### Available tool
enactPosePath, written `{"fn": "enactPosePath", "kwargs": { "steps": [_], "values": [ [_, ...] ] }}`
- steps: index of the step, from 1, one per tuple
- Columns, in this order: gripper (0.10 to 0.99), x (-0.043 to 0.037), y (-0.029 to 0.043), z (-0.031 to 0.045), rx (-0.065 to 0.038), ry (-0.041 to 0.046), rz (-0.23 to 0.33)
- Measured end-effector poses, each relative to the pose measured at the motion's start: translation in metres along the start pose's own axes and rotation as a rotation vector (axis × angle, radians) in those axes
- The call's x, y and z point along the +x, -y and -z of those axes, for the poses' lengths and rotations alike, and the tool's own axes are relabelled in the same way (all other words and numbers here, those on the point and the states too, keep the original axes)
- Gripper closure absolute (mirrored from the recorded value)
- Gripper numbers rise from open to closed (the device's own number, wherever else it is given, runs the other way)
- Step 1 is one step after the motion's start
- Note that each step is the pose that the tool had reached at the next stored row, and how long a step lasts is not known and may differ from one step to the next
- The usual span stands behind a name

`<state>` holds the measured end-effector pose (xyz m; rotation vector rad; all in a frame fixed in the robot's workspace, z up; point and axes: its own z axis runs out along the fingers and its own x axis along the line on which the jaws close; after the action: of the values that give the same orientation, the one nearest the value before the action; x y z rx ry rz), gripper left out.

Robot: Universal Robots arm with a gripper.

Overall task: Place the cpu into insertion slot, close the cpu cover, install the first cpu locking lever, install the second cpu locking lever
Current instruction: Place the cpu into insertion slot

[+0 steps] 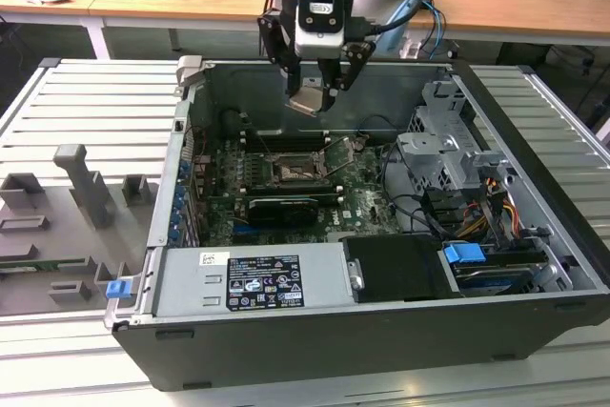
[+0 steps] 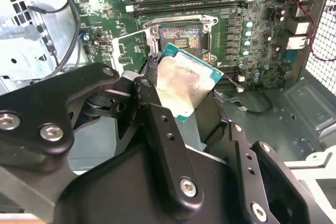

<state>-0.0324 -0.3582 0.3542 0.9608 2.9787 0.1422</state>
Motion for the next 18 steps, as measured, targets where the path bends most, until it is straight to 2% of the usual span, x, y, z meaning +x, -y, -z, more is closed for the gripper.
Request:
{"fn": "enactPosePath", "kwargs": {
  "steps": [6, 10, 18],
  "values": [
    [0.557, 0.0000, 0.0001, -0.0014, 0.000, 0.0081, -0.080],
    [0.557, -0.0001, 0.0003, -0.0033, -0.002, 0.0171, -0.186],
    [0.557, -0.0001, 0.0007, -0.0077, 0.003, 0.0170, -0.259]
  ]
}}
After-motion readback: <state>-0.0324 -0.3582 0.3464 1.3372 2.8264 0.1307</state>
